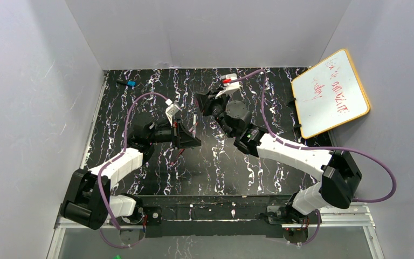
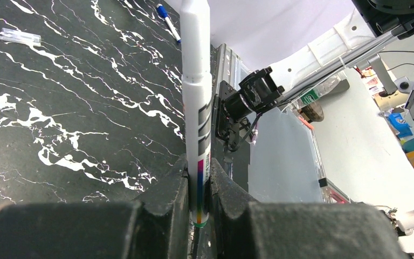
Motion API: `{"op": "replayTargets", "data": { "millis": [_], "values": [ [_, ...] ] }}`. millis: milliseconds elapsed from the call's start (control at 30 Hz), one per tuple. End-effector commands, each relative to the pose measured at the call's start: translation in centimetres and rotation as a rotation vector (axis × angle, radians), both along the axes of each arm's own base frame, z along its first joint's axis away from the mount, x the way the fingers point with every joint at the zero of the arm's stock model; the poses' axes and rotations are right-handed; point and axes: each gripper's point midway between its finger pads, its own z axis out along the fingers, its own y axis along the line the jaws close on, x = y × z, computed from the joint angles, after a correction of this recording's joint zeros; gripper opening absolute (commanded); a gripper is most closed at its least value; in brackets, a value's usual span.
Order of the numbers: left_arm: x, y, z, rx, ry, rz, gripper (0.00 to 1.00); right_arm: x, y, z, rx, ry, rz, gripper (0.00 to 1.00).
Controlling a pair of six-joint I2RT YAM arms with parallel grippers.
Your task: Insert the pens into the pen caps
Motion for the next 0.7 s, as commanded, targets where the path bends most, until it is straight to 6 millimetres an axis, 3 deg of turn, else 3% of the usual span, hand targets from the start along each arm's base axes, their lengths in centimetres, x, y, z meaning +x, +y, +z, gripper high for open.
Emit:
{"op": "replayTargets", "data": {
  "millis": [0, 667],
  "values": [
    [-0.5, -0.1, 0.3, -0.011, -0.022, -0.030, 0.00, -0.5, 0.3, 4.4, 0.111, -0.044, 0.037, 0.13],
    [-0.2, -0.2, 0.3, -0.010, -0.028, -0.028, 0.00, -2.4, 0.8, 2.4, 0.094, 0.038, 0.103, 0.12]
  ]
}}
